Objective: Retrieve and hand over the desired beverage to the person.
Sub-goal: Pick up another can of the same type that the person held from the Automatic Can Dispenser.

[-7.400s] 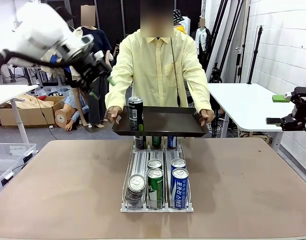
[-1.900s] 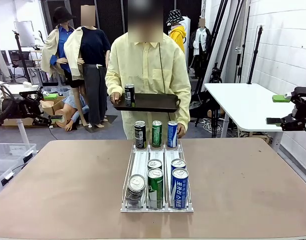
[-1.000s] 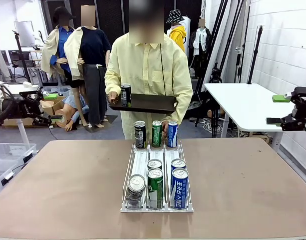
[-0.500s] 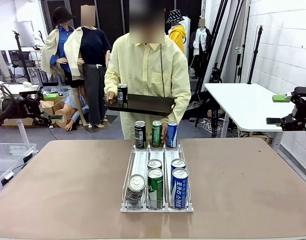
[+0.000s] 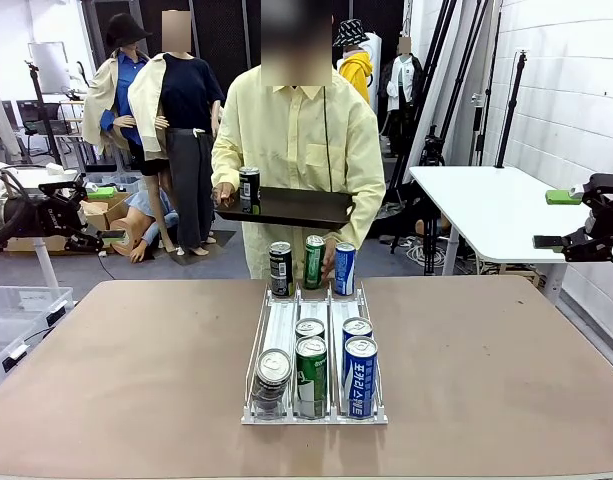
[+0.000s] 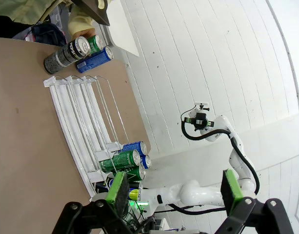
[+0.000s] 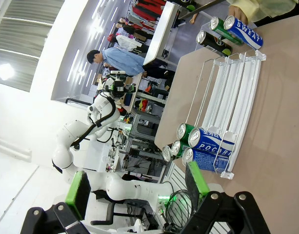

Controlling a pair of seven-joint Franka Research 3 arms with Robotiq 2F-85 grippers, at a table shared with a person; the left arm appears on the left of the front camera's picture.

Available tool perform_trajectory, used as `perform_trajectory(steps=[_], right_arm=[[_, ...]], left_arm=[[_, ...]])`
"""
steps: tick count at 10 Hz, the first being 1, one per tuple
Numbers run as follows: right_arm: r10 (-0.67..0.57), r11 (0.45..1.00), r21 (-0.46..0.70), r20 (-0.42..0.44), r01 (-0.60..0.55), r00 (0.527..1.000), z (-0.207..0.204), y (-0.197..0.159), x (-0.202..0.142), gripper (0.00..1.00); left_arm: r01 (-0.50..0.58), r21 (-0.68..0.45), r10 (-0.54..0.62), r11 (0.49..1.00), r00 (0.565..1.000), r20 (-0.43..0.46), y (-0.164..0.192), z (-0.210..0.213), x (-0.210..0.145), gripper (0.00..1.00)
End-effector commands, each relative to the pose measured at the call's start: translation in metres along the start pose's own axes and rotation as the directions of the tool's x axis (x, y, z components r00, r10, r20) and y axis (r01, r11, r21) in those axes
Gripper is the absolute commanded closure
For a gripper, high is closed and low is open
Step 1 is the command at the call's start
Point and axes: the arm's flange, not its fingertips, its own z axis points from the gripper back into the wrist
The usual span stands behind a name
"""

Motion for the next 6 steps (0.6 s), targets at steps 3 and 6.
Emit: perform_trajectory(steps=[3, 6], right_arm=[[-0.007, 1.000, 0.011, -0.001, 0.007, 1.000, -0.0001, 0.0009, 0.0002, 0.00], [-0.007, 1.000, 0.011, -0.001, 0.007, 1.000, -0.0001, 0.0009, 0.0002, 0.00]], left_arm=[[0.001, 0.010, -0.001, 1.000, 1.000, 0.004, -0.0010, -0.0001, -0.0015, 0.00], [0.001, 0.010, -0.001, 1.000, 1.000, 0.004, -0.0010, -0.0001, -0.0015, 0.00]])
